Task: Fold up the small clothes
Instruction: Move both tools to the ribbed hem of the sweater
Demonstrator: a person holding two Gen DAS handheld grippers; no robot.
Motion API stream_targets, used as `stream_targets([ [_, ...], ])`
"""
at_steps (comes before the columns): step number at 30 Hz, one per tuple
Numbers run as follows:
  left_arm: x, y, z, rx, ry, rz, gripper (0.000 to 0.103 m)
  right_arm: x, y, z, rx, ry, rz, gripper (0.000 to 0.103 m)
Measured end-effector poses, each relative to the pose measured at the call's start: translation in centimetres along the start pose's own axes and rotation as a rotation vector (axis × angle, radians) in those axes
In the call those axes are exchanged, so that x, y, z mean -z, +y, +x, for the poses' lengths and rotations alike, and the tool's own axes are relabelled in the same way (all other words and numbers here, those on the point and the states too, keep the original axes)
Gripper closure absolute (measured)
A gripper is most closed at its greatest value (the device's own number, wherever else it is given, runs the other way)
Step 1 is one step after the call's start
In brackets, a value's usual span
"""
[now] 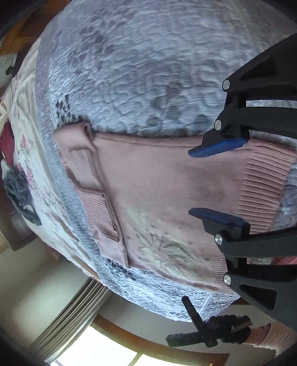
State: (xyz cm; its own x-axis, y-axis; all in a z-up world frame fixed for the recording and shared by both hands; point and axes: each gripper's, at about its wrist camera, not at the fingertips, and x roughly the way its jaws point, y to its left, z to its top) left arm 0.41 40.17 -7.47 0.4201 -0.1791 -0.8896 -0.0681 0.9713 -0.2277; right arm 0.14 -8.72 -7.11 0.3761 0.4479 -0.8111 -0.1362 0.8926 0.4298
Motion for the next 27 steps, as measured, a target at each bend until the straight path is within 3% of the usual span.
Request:
stream_targets([
  [4, 3.8, 1.2, -1.5, -0.043, 0.019, -0.007, 0.033, 4.3, -0.9, -1.4, 0.04, 0.014, 0.03, 0.051],
  [11, 7.8, 2.4, -1.2, -0.042, 0.074, -0.038, 0.033, 9.5, -2.7, -0.8, 0.045, 0.084, 0.081, 0.051],
  [19, 9.9, 3.4, 0.7, -0.014, 0.14, -0.096, 0.033, 11.4, -4.5, 1.2, 0.028, 0.122, 0.129, 0.05],
  [27, 10.2, 3.3, 1.3, 0.021, 0.135, -0.117, 0.032, 11.2, -3.4, 2.8, 0.02, 0.139, 0.112, 0.051],
])
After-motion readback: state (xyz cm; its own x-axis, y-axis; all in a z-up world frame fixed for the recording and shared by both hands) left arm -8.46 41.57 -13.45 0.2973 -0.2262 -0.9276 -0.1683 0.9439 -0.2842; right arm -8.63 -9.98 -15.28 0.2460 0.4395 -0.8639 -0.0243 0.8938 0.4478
